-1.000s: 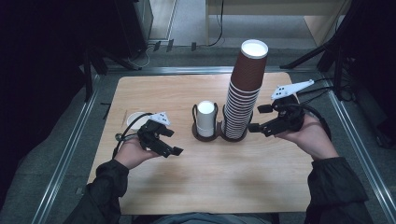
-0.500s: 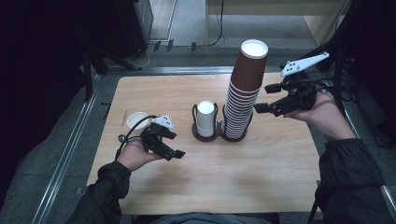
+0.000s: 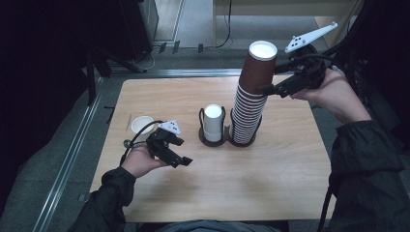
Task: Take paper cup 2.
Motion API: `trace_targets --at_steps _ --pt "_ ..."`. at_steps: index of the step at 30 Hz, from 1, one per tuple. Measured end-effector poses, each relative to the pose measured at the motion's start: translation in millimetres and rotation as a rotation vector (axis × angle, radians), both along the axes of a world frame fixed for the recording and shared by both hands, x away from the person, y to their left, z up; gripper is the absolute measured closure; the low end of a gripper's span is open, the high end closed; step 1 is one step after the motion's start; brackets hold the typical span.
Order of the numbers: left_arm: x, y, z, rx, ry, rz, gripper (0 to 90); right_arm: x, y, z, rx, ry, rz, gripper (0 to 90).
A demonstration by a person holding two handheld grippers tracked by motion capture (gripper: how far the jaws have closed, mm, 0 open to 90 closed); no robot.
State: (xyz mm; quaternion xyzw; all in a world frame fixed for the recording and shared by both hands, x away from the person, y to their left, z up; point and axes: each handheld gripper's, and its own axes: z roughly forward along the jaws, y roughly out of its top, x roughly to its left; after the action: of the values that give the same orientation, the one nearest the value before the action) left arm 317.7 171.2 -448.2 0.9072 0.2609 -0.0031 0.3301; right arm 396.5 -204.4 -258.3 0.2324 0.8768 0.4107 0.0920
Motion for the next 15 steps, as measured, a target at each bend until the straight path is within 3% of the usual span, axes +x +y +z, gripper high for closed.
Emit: trace_targets --at_steps 7,15 --pt "-0.9 -0.9 -0.2 0.008 -0.004 -0.005 14.4 15.4 10.7 8.7 0.052 -0.007 -0.008 10.7" --pt "-0.7 1.2 -1.0 0.01 0.001 -0.005 14.5 23.3 24.0 20.1 0.073 -0.032 0.008 14.1"
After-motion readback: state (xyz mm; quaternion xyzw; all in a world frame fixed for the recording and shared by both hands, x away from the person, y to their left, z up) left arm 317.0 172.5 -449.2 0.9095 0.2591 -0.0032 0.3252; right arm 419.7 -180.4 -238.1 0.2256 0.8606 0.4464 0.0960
